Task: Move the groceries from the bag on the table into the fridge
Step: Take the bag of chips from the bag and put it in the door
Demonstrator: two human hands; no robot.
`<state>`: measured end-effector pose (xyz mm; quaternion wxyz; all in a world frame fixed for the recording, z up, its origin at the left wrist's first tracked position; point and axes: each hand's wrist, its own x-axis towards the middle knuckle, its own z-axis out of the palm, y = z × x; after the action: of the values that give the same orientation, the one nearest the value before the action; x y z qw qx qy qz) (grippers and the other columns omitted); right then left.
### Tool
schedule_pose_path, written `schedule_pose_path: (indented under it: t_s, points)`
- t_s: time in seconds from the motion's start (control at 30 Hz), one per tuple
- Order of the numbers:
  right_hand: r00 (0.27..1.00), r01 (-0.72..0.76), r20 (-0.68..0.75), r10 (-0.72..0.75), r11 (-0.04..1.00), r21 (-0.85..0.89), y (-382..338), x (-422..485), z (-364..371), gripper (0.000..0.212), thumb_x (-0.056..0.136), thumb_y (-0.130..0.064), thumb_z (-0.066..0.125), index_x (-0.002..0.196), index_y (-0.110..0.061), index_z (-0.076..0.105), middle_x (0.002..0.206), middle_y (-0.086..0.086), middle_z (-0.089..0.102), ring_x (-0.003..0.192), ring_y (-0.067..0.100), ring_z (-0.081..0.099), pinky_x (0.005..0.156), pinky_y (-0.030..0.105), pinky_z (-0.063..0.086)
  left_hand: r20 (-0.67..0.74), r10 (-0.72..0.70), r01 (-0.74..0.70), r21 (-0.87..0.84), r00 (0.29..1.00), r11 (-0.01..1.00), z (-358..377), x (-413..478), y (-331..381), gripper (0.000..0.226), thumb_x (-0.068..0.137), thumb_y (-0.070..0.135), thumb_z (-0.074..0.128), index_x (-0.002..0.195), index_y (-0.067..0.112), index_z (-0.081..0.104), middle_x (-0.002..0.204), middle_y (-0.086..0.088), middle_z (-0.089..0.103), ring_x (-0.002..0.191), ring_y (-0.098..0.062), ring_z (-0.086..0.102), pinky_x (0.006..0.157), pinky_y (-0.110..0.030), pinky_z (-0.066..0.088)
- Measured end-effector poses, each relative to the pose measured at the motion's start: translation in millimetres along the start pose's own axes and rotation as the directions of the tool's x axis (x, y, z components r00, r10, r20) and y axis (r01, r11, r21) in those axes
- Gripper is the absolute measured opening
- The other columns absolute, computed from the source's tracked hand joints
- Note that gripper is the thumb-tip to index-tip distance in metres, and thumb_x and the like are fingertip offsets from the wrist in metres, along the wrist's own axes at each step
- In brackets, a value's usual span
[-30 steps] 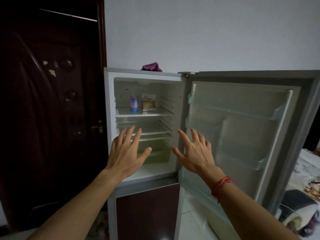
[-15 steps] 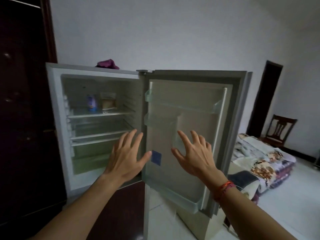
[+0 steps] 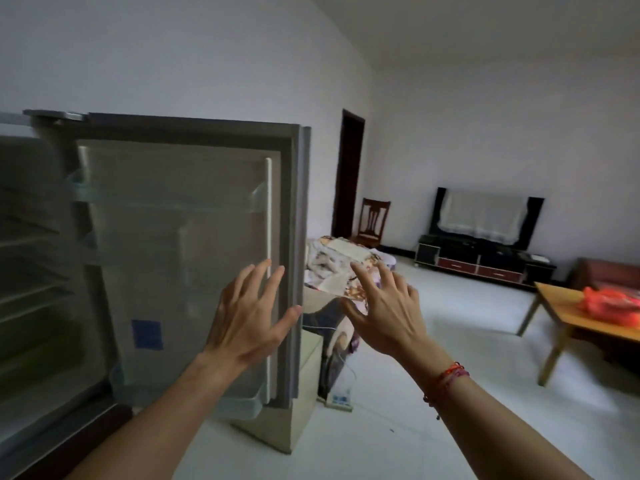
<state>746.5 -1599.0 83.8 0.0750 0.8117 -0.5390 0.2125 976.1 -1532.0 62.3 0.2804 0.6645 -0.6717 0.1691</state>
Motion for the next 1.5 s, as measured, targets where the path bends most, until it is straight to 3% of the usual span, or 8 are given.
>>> schedule_pose_path:
  t_s: [0.2, 0.33, 0.4, 0.6, 0.7, 0.97, 1.3, 1.5]
  points:
    - [0.972, -0.23, -0.066, 0.225, 0.969, -0.09, 43.1, -47.0, -17.2, 0.085, 0.082, -0.078, 0.014, 0.157, -0.039, 0.02, 0.162, 0.018, 0.028, 0.144, 0.038, 0.03, 0.113, 0.05, 0.03, 0.027, 0.191, -0.184, -0.167, 0.981, 0.969, 31.5, 25.6, 48.3, 0.078, 0.088, 0.068, 0.029, 0.15, 0.022, 0.035, 0.159, -0.005, 0.03, 0.145, -0.026, 0.025, 0.114, -0.047, 0.027]
    - [0.92, -0.389, -0.103, 0.377, 0.907, -0.162, 65.8, -89.1, -32.9, 0.072, 0.094, -0.068, 0.038, 0.158, -0.039, 0.02, 0.163, 0.016, 0.026, 0.145, 0.035, 0.03, 0.112, 0.047, 0.03, 0.038, 0.3, -0.281, -0.261, 0.953, 0.924, 45.0, 25.4, 86.8, 0.081, 0.086, 0.07, 0.027, 0.152, 0.024, 0.032, 0.159, -0.006, 0.03, 0.145, -0.028, 0.027, 0.115, -0.047, 0.025]
    - [0.889, -0.458, -0.124, 0.441, 0.865, -0.204, 75.0, -115.0, -42.7, 0.071, 0.095, -0.065, 0.041, 0.157, -0.039, 0.019, 0.162, 0.015, 0.027, 0.143, 0.034, 0.03, 0.11, 0.046, 0.031, 0.04, 0.357, -0.328, -0.305, 0.933, 0.894, 49.7, 21.8, 106.5, 0.081, 0.086, 0.071, 0.027, 0.152, 0.023, 0.032, 0.16, -0.007, 0.03, 0.145, -0.029, 0.027, 0.115, -0.049, 0.026]
    - [0.793, -0.609, -0.206, 0.573, 0.737, -0.293, 94.8, -195.2, -76.7, 0.074, 0.085, -0.071, 0.026, 0.152, -0.039, 0.031, 0.149, 0.009, 0.041, 0.127, 0.03, 0.043, 0.101, 0.047, 0.039, 0.008, 0.521, -0.467, -0.431, 0.854, 0.772, 51.4, 0.0, 171.9, 0.076, 0.088, 0.067, 0.033, 0.148, 0.02, 0.04, 0.155, -0.01, 0.036, 0.142, -0.032, 0.033, 0.109, -0.052, 0.034]
    - [0.739, -0.672, -0.242, 0.628, 0.671, -0.313, 104.8, -232.1, -95.2, 0.077, 0.084, -0.072, 0.023, 0.153, -0.039, 0.029, 0.149, 0.01, 0.041, 0.128, 0.03, 0.043, 0.1, 0.047, 0.04, -0.009, 0.59, -0.521, -0.479, 0.807, 0.706, 49.3, -12.4, 207.1, 0.075, 0.088, 0.066, 0.034, 0.146, 0.018, 0.042, 0.154, -0.011, 0.039, 0.14, -0.033, 0.036, 0.106, -0.052, 0.038]
    - [0.656, -0.753, -0.278, 0.702, 0.586, -0.299, 133.8, -300.6, -129.1, 0.07, 0.095, -0.066, 0.039, 0.157, -0.039, 0.021, 0.157, 0.012, 0.031, 0.141, 0.03, 0.033, 0.112, 0.049, 0.03, -0.024, 0.678, -0.589, -0.519, 0.735, 0.62, 50.9, -39.1, 281.7, 0.074, 0.088, 0.067, 0.036, 0.144, 0.019, 0.045, 0.152, -0.012, 0.042, 0.139, -0.034, 0.039, 0.102, -0.053, 0.042]
    - [0.64, -0.767, -0.281, 0.715, 0.577, -0.28, 175.3, -328.4, -142.0, 0.068, 0.095, -0.066, 0.037, 0.156, -0.039, 0.022, 0.159, 0.013, 0.029, 0.143, 0.03, 0.03, 0.116, 0.054, 0.026, -0.012, 0.682, -0.599, -0.49, 0.731, 0.634, 53.0, -48.2, 335.1, 0.079, 0.087, 0.069, 0.025, 0.147, 0.021, 0.043, 0.155, -0.011, 0.037, 0.143, -0.034, 0.032, 0.105, -0.052, 0.038]
    - [0.638, -0.768, -0.269, 0.722, 0.573, -0.285, 204.5, -342.7, -146.9, 0.07, 0.095, -0.068, 0.034, 0.157, -0.042, 0.017, 0.165, 0.013, 0.018, 0.148, 0.032, 0.021, 0.119, 0.058, 0.019, 0.02, 0.672, -0.593, -0.45, 0.74, 0.667, 60.6, -49.1, 362.0, 0.084, 0.085, 0.073, 0.018, 0.153, 0.025, 0.034, 0.161, -0.009, 0.027, 0.148, -0.035, 0.021, 0.113, -0.055, 0.025]
